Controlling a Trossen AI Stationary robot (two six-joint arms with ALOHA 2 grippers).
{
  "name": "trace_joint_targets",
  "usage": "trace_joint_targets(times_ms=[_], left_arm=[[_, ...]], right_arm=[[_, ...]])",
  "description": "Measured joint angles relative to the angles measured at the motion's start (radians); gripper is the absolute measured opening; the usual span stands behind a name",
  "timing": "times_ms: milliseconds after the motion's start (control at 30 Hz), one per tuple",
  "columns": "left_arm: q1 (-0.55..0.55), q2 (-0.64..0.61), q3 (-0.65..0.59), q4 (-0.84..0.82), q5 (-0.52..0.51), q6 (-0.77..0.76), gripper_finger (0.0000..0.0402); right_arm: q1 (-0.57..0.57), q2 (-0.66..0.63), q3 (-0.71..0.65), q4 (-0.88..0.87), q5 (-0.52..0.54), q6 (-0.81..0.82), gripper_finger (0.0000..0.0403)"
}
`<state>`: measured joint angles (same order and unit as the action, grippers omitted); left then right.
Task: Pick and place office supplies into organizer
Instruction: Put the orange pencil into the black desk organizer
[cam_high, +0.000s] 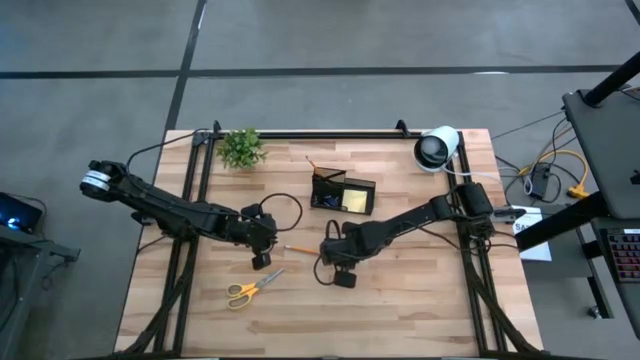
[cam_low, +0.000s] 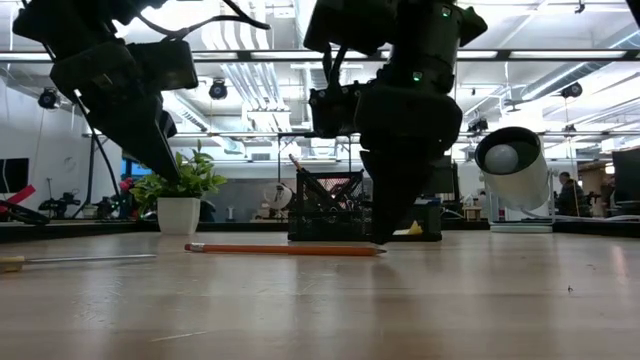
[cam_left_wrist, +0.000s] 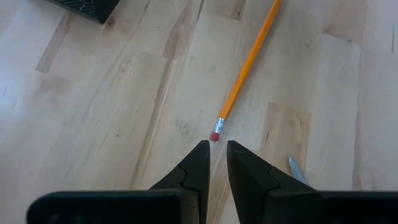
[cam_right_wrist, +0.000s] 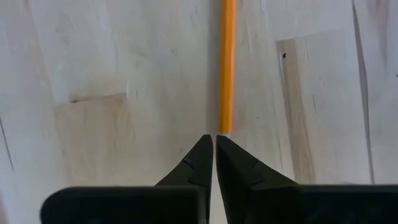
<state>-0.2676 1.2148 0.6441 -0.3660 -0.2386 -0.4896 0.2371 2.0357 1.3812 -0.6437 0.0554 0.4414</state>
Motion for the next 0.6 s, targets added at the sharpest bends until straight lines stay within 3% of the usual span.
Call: trace_joint_targets(times_ms=[400,600], left_arm=[[0.011,0.0,0.0,0.002,0.0,0.0,0.0039],[0.024,0.0,0.0,0.013,0.0,0.0,0.0039]], right_arm=[[0.0,0.0,-0.004,0.004,0.001,0.0,0.0066],[-0.001,0.0,-0.005,0.009,0.049,-0.001,0.006]])
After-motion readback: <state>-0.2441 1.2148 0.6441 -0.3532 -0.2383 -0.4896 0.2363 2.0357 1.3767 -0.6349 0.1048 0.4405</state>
